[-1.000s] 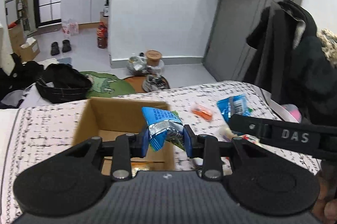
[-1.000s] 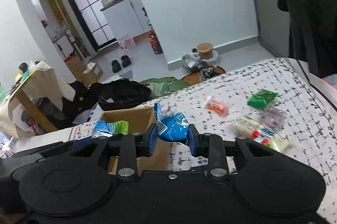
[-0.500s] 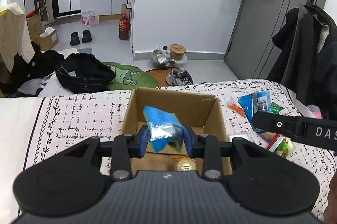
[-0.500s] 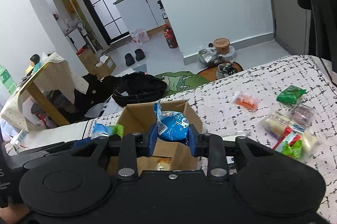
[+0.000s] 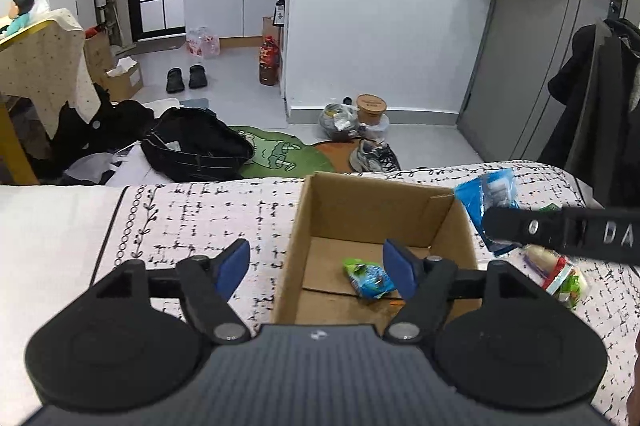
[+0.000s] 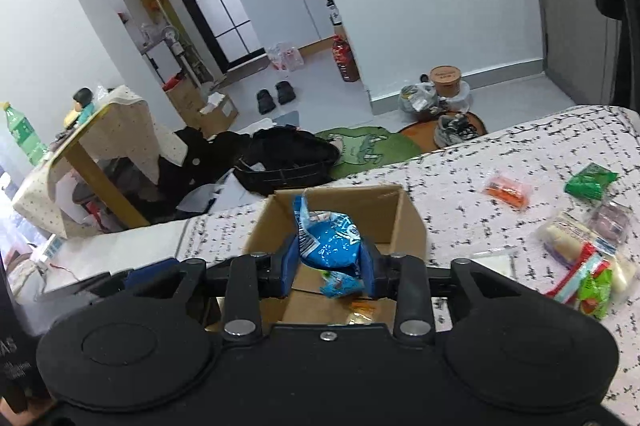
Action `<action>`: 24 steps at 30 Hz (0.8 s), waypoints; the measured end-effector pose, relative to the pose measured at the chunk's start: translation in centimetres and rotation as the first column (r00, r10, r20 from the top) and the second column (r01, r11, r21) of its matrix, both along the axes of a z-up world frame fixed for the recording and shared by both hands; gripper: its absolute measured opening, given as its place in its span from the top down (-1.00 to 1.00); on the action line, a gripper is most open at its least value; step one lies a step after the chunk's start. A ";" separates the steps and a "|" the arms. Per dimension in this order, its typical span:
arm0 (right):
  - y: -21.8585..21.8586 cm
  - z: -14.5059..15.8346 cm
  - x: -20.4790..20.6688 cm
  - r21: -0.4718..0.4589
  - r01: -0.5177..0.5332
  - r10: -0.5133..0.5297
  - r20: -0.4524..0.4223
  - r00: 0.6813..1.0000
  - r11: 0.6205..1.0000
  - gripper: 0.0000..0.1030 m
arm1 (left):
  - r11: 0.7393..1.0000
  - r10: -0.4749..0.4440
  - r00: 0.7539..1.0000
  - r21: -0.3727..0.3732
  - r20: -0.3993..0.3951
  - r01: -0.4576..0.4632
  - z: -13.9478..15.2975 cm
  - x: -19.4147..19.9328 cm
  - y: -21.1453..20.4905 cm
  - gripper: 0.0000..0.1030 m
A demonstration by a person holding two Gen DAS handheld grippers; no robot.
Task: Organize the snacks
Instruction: 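Carry both blue candies over the box and open both tools, then move both tools back to the pile and grasp the green packet with the right tool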
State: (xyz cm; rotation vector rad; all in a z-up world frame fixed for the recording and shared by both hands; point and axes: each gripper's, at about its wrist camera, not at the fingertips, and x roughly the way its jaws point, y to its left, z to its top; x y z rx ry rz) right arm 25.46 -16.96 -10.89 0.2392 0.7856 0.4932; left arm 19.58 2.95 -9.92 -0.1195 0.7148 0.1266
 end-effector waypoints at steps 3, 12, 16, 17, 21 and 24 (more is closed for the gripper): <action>0.0 0.2 0.0 -0.018 0.015 -0.015 0.008 1.000 1.000 -0.10 | 1.000 0.010 1.000 0.001 -0.006 -0.010 -0.1 -0.3 0.3 -0.47; -2.6 -0.4 -0.4 -0.126 0.113 -0.113 0.004 0.994 0.986 -0.65 | 0.998 0.038 0.998 -0.041 -0.051 -0.040 -0.4 -0.3 0.5 -0.75; -4.4 -0.5 -0.8 -0.140 0.148 -0.150 -0.008 0.989 0.979 -0.79 | 0.998 0.019 0.998 -0.056 -0.053 -0.022 -0.5 -0.3 -0.2 -0.84; -4.8 -0.5 -0.9 -0.143 0.152 -0.155 -0.010 0.988 0.978 -0.80 | 0.998 0.014 0.999 -0.065 -0.052 -0.017 -0.5 -0.4 -0.4 -0.87; -6.5 -0.6 -1.5 -0.169 0.181 -0.184 -0.007 0.983 0.969 -0.85 | 0.997 -0.014 0.999 -0.078 -0.035 0.012 -0.5 -0.5 -1.2 -1.00; -7.9 -0.6 -1.8 -0.181 0.199 -0.203 -0.001 0.979 0.963 -0.85 | 0.995 -0.032 0.999 -0.093 -0.024 0.030 -0.6 -0.6 -2.2 -1.00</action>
